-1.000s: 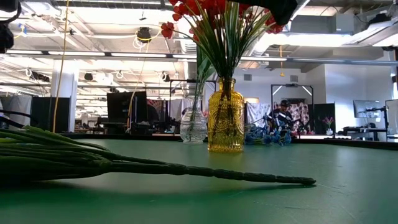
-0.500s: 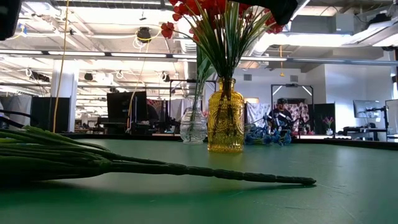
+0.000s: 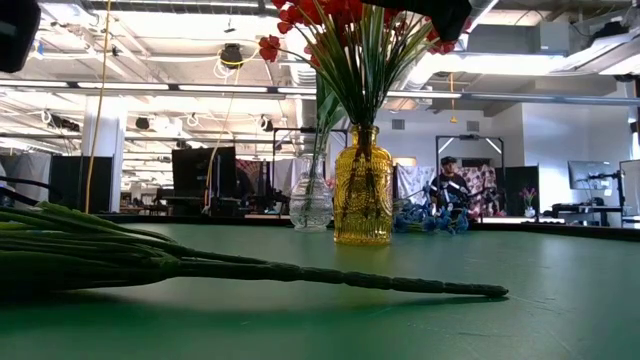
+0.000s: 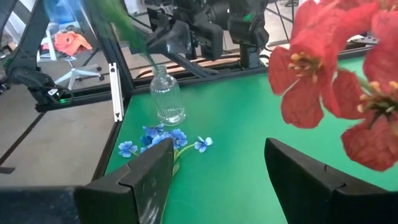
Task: Sort flowers into vase by color
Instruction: Put the bottom right blue flowers into the bottom transparent vase
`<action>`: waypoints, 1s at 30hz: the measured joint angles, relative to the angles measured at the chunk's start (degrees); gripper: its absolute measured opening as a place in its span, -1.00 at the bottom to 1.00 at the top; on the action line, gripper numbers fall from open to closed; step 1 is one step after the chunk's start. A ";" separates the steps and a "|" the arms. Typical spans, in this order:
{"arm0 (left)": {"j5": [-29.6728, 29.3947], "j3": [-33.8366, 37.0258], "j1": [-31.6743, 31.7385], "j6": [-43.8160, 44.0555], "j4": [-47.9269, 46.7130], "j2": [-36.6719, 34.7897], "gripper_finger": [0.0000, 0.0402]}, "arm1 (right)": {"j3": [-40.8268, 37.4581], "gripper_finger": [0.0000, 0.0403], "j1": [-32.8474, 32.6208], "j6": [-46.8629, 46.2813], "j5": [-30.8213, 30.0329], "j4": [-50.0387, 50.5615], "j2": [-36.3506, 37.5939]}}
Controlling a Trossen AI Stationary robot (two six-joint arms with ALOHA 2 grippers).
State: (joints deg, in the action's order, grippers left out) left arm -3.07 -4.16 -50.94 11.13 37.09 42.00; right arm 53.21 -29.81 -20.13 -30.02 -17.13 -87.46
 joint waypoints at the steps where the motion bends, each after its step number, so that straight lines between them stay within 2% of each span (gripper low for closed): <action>1: 0.00 0.00 0.00 0.23 -0.25 0.00 -0.73 | 0.00 0.39 0.02 -0.04 0.01 -0.18 0.00; 7: 0.02 0.00 0.00 2.57 -0.47 0.00 -0.62 | 0.00 0.39 0.03 -0.88 0.04 -0.17 0.00; 14: 1.18 0.00 0.04 6.54 -2.02 -0.04 -0.60 | 0.00 0.39 -0.15 -0.83 1.75 -0.07 0.00; 22: 2.49 0.00 0.04 18.53 -8.29 -0.26 -0.60 | 0.00 0.39 -0.15 -0.86 4.70 0.17 0.00; 30: 7.19 -0.02 1.09 28.43 -13.10 -5.39 -0.60 | 0.00 0.39 -0.15 -0.83 6.23 0.18 0.00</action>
State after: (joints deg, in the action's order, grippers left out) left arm 4.13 -4.18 -49.85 39.56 23.99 36.61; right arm 53.21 -29.95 -20.96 -23.79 -16.95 -87.46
